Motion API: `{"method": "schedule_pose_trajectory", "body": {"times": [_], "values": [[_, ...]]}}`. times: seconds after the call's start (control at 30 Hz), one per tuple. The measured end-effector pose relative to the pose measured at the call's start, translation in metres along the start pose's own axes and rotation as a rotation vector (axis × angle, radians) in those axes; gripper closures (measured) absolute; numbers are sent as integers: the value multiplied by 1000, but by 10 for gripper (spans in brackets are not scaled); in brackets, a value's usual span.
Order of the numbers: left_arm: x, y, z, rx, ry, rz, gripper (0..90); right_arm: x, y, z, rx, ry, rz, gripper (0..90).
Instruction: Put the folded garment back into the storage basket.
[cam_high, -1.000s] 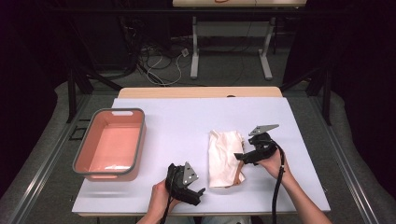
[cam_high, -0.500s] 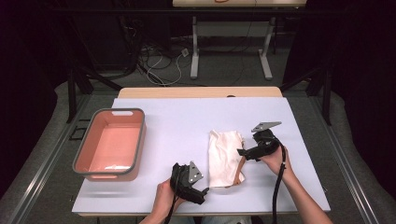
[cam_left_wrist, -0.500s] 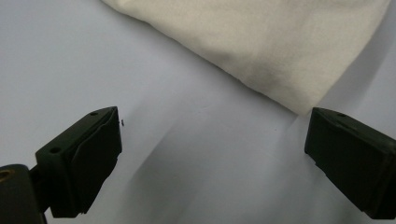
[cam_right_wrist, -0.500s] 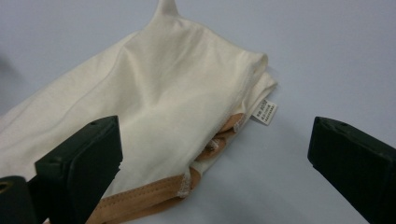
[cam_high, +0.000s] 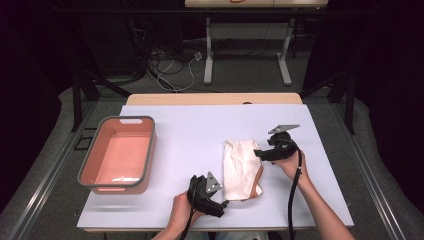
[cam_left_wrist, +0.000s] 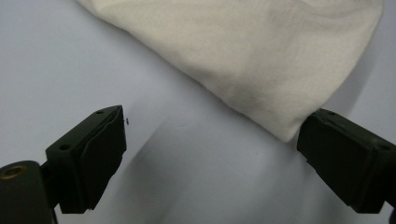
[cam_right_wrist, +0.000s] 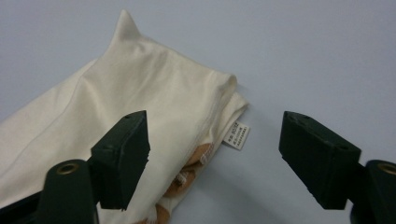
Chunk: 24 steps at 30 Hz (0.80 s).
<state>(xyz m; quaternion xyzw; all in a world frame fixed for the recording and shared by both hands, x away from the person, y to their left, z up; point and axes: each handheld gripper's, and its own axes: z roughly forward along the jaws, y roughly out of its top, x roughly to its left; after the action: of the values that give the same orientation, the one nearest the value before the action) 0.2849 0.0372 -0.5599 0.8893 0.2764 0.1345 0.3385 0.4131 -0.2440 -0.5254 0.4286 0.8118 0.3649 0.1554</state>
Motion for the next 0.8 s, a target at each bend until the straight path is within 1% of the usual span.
{"method": "schedule_pose_trajectory", "body": {"times": [0.03,0.13,0.17,0.2,0.27,0.33,0.37,0.43,0.47,0.5,0.53,0.57,0.63,0.67,0.7,0.73,0.77,0.8], "values": [[-1,1,0,-2,2,5,87,-1,1,3,0,-6,6,285],[-5,3,2,3,-2,10,101,-3,4,11,3,-11,37,320],[-5,4,2,2,-1,18,106,-4,5,14,10,-14,45,322],[-7,5,3,3,-7,14,110,-4,5,17,13,-11,46,324],[-9,6,4,5,-11,24,122,-4,7,23,27,-16,48,319],[-11,7,5,3,-10,23,127,-5,8,30,32,-9,61,305],[-11,7,5,5,-14,23,128,-6,8,33,39,-14,63,297],[-13,8,6,2,-7,28,133,-7,8,39,50,-25,60,296],[-13,8,6,0,-7,28,139,-7,7,42,51,-19,63,297],[-13,8,6,0,-8,25,146,-7,7,44,64,-23,61,300],[-14,8,6,0,-12,18,149,-6,6,46,59,-21,67,312],[-14,8,7,-4,-14,15,151,-6,7,46,75,-26,60,328],[-14,8,8,-9,-20,6,158,-5,6,47,67,-30,62,338],[-14,8,8,-10,-23,4,163,-4,6,48,82,-31,59,343],[-15,9,8,-9,-27,5,169,-4,6,48,78,-35,54,344],[-16,9,9,-13,-26,5,173,-4,7,48,76,-35,58,345],[-16,9,9,-15,-25,12,174,-4,7,49,72,-40,52,350],[-17,10,9,-17,-31,16,179,-3,7,50,73,-31,51,360]]}}
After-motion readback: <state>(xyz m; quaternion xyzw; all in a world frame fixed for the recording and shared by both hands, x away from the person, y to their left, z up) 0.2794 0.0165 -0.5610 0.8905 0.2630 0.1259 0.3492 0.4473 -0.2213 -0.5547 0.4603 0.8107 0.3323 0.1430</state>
